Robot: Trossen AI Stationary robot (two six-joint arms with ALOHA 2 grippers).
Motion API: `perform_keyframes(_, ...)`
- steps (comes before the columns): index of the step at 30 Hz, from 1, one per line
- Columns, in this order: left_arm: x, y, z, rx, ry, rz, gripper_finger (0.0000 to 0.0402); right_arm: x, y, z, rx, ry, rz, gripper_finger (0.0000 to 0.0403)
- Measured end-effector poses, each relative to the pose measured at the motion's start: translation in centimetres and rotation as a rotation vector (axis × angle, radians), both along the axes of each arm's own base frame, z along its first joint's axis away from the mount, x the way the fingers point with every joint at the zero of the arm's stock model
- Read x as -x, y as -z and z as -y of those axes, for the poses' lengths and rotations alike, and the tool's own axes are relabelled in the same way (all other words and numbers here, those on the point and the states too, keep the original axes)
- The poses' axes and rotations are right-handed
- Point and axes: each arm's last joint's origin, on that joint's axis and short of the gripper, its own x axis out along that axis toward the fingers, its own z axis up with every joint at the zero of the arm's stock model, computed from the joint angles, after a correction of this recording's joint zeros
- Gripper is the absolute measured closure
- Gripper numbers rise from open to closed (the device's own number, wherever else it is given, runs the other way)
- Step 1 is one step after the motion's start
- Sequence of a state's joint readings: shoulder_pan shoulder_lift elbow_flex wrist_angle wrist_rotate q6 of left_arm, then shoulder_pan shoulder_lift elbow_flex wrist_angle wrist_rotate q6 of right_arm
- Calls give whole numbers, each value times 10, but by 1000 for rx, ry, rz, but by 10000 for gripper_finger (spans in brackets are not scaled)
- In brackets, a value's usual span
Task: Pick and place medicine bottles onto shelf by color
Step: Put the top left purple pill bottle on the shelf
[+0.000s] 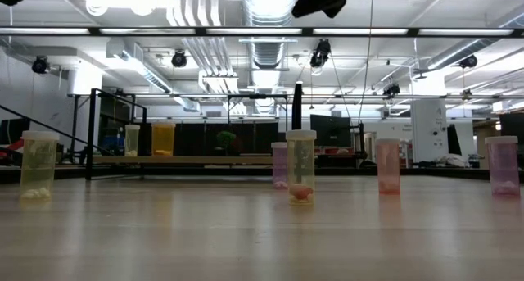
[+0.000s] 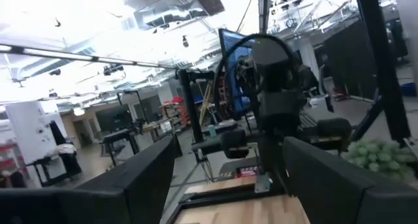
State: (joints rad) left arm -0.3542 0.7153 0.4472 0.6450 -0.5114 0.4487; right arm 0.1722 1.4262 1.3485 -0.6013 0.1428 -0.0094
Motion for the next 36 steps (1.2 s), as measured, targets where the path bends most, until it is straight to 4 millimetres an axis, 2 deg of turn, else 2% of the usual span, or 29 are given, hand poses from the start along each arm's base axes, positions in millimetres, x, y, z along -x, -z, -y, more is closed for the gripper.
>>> perform_keyframes(5,8,6,-3,27,12,17,134,-18,20,-2,60,-18,-120,394)
perform_keyframes(8,15,8,-5,33,13,31,134,-24,25,-1,80,-27,-154,394)
perform_keyframes(13,24,11,-8,44,10,60,134,-31,38,3,66,9,-216,394)
perform_keyframes(18,30,10,-11,51,9,87,134,-33,41,9,31,57,-227,387)
perform_keyframes(21,32,9,-11,54,9,95,134,-32,42,11,15,81,-236,364)
perform_keyframes(25,32,9,-11,54,9,97,134,-34,44,12,-1,104,-233,313)
perform_keyframes(31,33,9,-12,50,7,98,134,-45,64,13,17,107,-262,235)
perform_keyframes(36,33,9,-12,49,6,99,134,-52,83,12,28,103,-314,187)
